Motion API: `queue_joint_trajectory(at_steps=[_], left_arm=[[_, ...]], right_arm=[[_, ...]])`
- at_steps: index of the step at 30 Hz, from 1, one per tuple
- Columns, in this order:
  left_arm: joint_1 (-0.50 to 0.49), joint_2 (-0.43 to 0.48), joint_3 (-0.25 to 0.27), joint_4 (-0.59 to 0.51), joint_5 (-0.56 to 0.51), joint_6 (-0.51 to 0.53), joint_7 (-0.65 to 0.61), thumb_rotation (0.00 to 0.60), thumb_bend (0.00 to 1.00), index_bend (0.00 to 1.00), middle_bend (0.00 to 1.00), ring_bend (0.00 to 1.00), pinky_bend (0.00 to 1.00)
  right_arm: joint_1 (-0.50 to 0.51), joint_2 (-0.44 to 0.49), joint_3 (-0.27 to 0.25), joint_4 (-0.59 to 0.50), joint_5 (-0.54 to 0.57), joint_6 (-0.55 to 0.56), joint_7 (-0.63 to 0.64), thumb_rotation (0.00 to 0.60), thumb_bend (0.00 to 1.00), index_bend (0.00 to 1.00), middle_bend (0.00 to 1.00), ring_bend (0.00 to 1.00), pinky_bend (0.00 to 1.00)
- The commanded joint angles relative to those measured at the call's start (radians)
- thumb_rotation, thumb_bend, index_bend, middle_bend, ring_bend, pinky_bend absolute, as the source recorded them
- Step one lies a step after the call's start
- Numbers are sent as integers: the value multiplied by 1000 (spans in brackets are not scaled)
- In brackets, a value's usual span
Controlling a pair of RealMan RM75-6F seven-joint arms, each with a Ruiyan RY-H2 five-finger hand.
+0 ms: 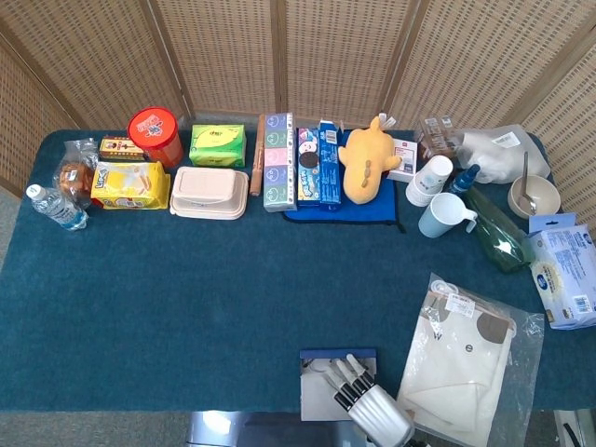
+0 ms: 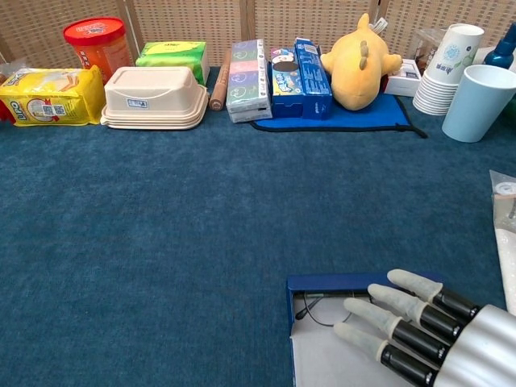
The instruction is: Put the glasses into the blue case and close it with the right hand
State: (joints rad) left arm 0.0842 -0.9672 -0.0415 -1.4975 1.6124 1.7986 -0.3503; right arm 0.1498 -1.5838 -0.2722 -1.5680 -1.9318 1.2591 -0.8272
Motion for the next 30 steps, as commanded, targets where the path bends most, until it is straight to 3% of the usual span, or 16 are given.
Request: queue_joint_trajectory(at_steps=[1, 15, 30], left_arm=[[-1, 4, -1, -4, 2, 1, 3, 600, 354, 164, 198, 138, 206], [-3, 21, -5, -41, 17, 12, 38, 600, 354, 164, 198, 138, 205], [5, 11, -5, -18, 10, 20, 19, 600, 354, 164, 198, 138, 205]], right_arm=[[12, -5, 5, 15, -17, -7, 15, 405, 259, 0, 0, 0, 66], [50, -40, 31, 80, -74, 7, 119, 405, 258, 0, 0, 0, 65], [73, -13, 76, 22, -74, -2, 102, 405, 243, 0, 0, 0, 65]])
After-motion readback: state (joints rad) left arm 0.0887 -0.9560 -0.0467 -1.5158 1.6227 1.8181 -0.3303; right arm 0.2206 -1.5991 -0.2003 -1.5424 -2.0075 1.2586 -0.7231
